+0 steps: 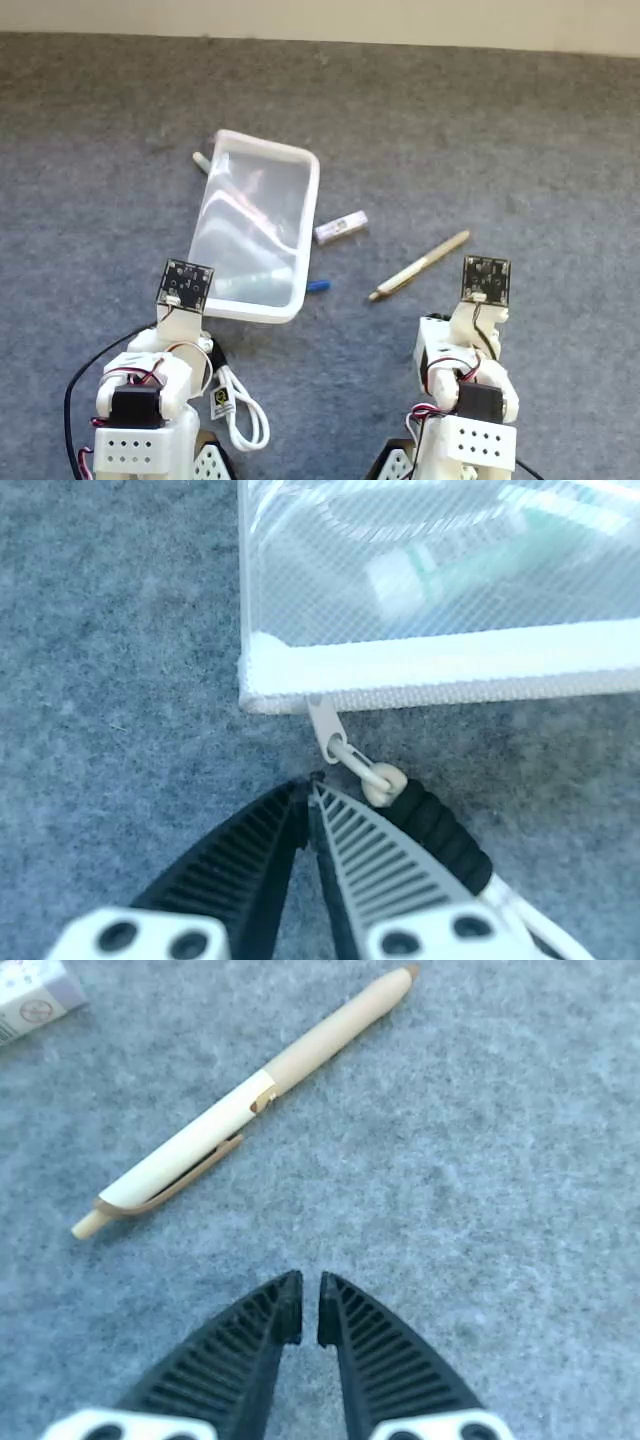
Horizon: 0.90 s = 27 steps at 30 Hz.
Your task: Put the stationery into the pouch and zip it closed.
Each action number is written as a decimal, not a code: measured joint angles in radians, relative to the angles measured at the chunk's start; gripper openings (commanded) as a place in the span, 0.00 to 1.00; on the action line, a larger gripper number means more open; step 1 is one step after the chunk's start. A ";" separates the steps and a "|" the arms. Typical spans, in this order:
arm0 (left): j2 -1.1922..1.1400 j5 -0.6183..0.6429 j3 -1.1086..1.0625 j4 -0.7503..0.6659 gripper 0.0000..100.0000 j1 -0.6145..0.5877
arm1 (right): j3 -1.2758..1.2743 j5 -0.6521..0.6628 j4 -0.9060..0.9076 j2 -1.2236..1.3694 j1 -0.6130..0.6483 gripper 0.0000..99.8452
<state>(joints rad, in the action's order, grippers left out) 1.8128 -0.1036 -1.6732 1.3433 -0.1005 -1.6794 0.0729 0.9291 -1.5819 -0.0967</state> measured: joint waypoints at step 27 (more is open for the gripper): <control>0.000 0.000 0.000 0.000 0.01 0.000 | 0.000 0.000 0.000 0.000 0.008 0.04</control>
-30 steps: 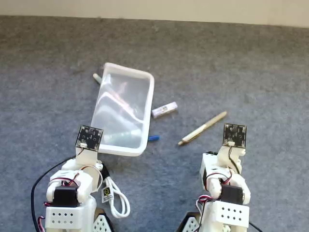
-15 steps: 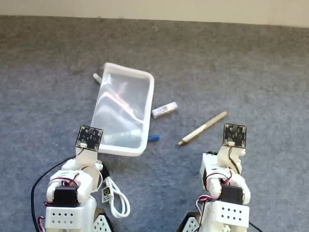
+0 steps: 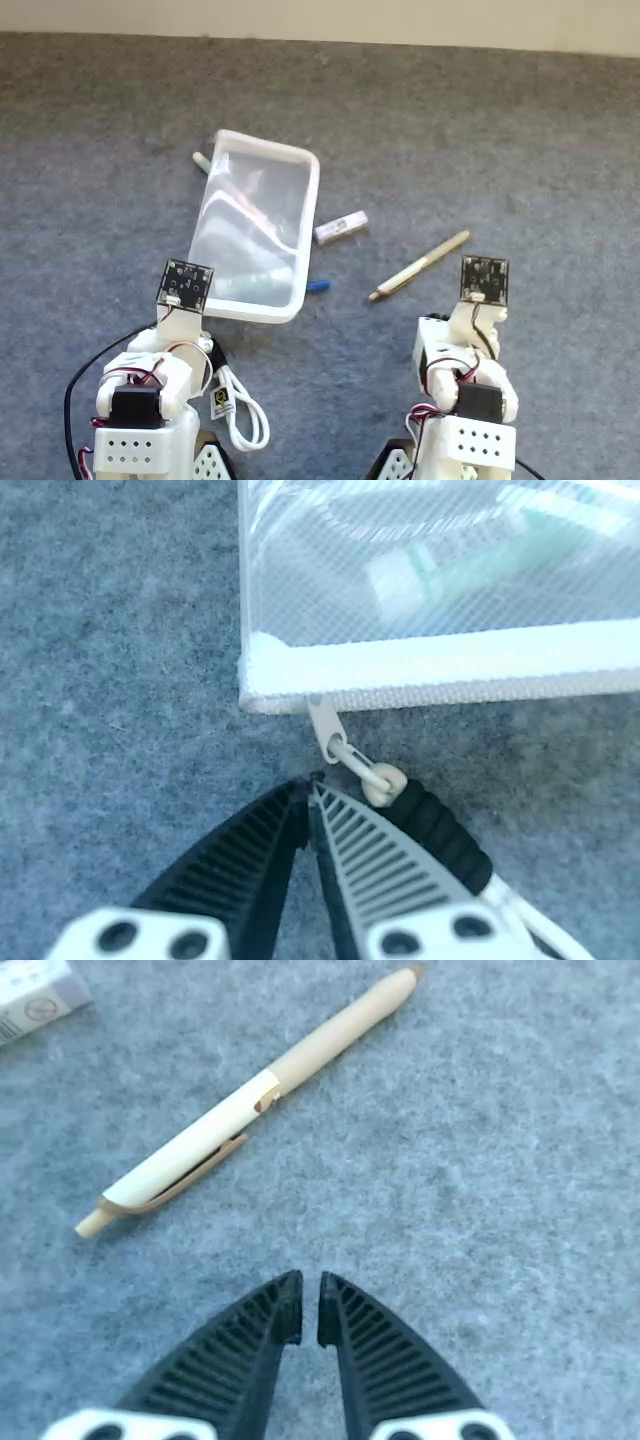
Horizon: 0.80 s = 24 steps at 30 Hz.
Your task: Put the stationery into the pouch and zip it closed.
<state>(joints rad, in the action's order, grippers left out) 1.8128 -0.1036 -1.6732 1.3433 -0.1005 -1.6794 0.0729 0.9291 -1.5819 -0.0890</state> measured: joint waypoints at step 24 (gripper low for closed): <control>0.000 0.000 0.000 0.000 0.01 0.000 | 0.508 0.000 0.201 -0.008 0.288 0.04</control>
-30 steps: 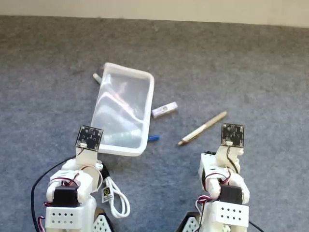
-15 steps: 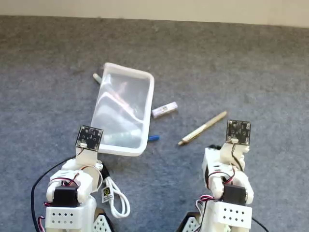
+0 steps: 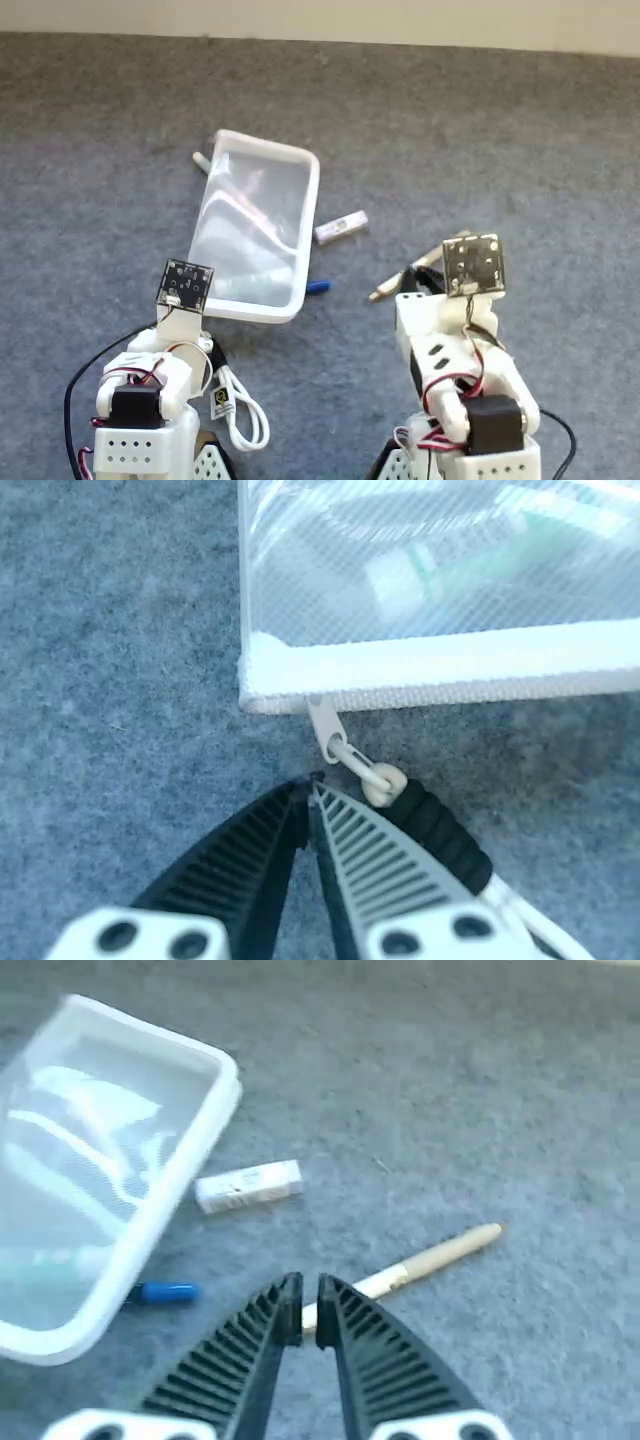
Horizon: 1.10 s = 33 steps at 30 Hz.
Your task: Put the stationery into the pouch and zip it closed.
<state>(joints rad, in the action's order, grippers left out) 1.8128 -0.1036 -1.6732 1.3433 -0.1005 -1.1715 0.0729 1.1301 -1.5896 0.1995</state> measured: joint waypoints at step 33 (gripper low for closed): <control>0.000 -0.005 0.127 -0.261 0.01 -0.543 | 0.400 -0.137 -0.109 0.798 0.675 0.19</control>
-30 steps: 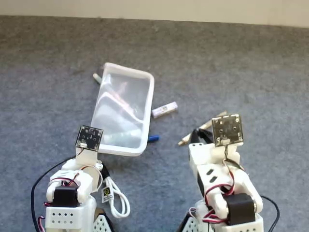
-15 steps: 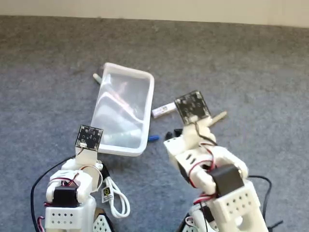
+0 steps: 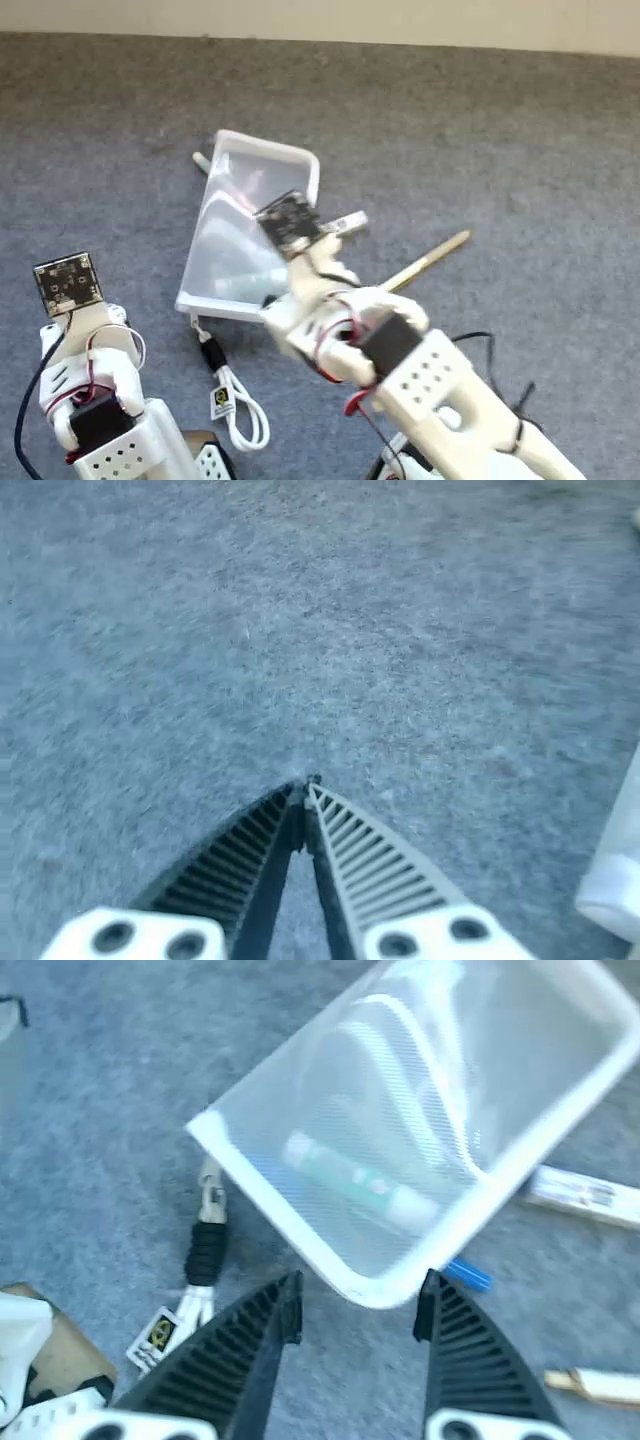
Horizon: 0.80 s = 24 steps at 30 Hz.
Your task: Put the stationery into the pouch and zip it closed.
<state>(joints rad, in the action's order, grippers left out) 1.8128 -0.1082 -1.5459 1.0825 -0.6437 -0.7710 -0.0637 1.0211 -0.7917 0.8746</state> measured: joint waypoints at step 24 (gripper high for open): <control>0.000 -0.052 -0.006 -0.008 0.13 -0.086 | 0.044 -0.087 -0.479 0.657 0.284 0.19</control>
<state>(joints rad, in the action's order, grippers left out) 1.8128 -0.1603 -1.5520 1.0748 -0.7296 -0.7265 -0.1511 0.5424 -0.1350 1.1584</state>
